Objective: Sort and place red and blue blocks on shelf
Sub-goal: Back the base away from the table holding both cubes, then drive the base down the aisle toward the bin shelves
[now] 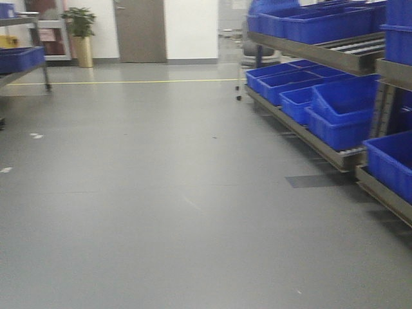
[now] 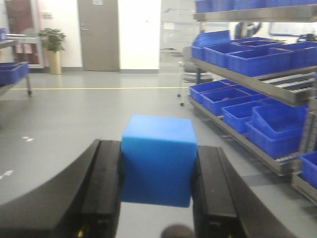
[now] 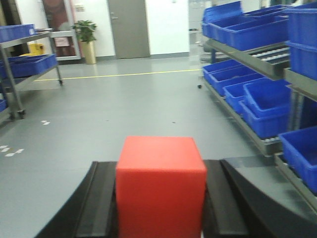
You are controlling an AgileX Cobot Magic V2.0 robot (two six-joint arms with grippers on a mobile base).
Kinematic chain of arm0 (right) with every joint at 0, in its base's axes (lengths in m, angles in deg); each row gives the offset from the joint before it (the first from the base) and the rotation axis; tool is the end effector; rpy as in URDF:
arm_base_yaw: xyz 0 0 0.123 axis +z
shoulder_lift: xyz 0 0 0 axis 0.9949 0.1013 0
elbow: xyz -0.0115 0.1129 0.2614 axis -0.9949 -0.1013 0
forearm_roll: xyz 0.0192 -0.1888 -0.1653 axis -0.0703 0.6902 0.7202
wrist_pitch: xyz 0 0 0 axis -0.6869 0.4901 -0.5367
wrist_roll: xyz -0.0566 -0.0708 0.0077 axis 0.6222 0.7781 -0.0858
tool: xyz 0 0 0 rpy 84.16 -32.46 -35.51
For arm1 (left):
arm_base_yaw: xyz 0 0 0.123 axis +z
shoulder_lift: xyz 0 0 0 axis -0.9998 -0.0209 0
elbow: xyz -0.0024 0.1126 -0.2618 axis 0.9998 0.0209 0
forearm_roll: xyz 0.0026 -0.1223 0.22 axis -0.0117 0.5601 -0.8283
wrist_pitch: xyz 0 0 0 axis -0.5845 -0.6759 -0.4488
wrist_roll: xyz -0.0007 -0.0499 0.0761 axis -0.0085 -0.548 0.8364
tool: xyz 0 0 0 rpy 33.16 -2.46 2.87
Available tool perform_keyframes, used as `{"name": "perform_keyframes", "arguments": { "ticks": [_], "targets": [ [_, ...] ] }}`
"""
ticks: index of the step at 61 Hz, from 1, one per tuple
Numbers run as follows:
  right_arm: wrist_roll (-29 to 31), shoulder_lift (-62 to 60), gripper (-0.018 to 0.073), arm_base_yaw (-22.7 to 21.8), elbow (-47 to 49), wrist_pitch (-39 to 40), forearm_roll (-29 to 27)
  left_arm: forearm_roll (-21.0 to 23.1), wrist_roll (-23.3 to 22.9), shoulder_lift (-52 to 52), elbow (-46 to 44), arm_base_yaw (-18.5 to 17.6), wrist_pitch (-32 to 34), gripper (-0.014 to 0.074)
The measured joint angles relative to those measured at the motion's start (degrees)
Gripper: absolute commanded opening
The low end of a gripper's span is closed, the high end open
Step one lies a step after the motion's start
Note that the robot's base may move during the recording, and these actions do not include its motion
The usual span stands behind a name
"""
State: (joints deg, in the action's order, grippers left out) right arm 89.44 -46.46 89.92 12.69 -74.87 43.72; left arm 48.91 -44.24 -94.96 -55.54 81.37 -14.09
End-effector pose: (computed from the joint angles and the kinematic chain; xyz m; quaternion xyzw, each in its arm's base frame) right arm 0.0619 0.0082 0.3032 0.0021 0.6901 0.0903 0.7180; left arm 0.0735 -0.0080 0.3562 0.0353 0.6819 -0.0449 0.7293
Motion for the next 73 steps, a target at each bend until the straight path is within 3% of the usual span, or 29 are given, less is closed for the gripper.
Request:
{"name": "perform_keyframes", "arguments": {
  "ticks": [73],
  "targets": [
    [0.0,0.0,0.0037,0.0,0.0,0.0,0.0,0.0,0.0,0.0,0.0,0.0,0.0,0.0122]
  ]
}}
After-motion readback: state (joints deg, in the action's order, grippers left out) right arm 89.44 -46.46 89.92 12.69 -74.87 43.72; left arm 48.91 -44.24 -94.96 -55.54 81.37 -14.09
